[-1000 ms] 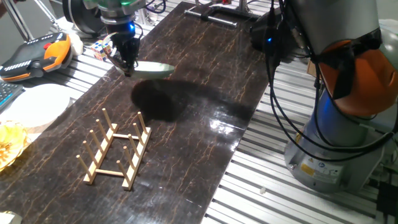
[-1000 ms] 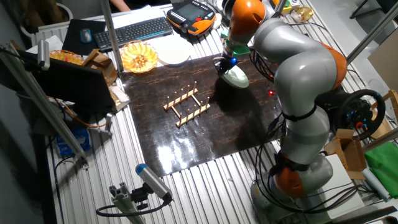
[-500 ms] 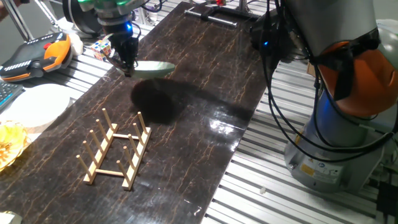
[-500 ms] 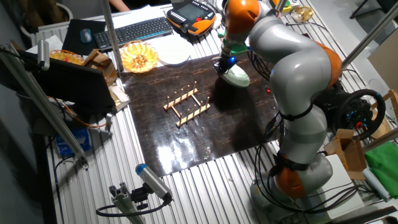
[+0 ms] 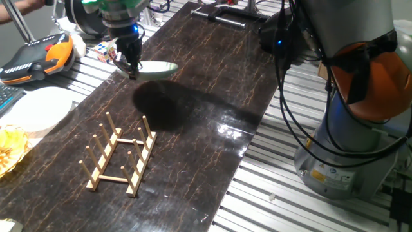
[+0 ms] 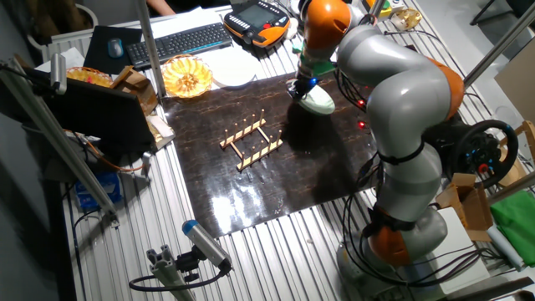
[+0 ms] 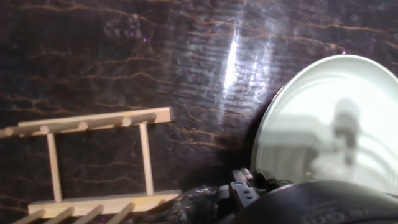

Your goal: Put the dish on the dish rack

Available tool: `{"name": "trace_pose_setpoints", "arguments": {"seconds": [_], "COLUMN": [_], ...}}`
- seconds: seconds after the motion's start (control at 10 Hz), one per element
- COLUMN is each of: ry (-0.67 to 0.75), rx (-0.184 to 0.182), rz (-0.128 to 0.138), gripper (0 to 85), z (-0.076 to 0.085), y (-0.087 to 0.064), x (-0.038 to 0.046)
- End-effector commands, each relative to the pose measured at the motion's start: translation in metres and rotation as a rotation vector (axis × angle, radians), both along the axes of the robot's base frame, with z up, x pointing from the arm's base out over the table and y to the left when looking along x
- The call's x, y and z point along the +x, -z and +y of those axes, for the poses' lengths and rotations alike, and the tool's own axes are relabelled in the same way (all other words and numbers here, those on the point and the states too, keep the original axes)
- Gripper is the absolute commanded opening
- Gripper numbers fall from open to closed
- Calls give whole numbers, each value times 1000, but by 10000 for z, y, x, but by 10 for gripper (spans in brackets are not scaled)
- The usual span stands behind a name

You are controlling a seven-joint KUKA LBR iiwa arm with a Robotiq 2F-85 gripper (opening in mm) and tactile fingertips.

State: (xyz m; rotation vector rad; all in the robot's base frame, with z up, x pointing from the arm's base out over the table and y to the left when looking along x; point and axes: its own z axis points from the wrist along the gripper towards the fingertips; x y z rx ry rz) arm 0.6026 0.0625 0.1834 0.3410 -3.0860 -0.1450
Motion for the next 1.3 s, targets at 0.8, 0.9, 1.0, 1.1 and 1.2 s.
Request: {"name": "trace_pose_setpoints", "arguments": {"seconds": [0.8, 0.9, 1.0, 1.1, 1.2], "ry": [208, 215, 216, 224, 234], "rx": [286, 295, 298, 317, 321], "rz": [84, 105, 115, 134, 144], "gripper": [20, 20, 20, 20, 20], "z": [794, 891, 975, 1086, 1187], "y": [-438, -480, -492, -505, -528], "x": [308, 319, 300, 269, 229]}}
